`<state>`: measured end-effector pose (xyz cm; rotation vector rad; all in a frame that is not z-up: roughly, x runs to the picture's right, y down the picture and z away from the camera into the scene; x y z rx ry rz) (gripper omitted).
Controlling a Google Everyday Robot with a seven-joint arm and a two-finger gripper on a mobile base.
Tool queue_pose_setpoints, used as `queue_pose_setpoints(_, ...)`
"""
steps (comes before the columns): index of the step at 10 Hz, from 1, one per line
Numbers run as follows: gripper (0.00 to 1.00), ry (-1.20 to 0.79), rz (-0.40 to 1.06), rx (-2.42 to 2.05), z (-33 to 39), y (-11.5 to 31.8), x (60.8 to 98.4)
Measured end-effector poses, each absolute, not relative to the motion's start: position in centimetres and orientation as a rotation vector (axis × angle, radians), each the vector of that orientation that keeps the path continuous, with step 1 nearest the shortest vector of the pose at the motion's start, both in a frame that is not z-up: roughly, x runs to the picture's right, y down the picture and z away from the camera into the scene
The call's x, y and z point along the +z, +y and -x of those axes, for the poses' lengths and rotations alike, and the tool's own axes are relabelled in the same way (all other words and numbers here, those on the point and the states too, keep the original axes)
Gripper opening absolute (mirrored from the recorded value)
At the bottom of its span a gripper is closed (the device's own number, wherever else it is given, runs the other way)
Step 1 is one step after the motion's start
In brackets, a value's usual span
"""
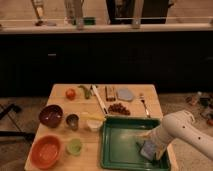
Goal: Place sponge in plastic cup
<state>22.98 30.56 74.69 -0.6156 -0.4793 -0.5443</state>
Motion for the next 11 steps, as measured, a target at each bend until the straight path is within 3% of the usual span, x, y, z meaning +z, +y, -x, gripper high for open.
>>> queue_pose_setpoints(6,0.78,-0.483,0.665,-0.556,-23.3,32.1,75.4)
queue_pose_setpoints(11,0.32,-0.5,0.668,-0.573,-23.1,32.2,75.3)
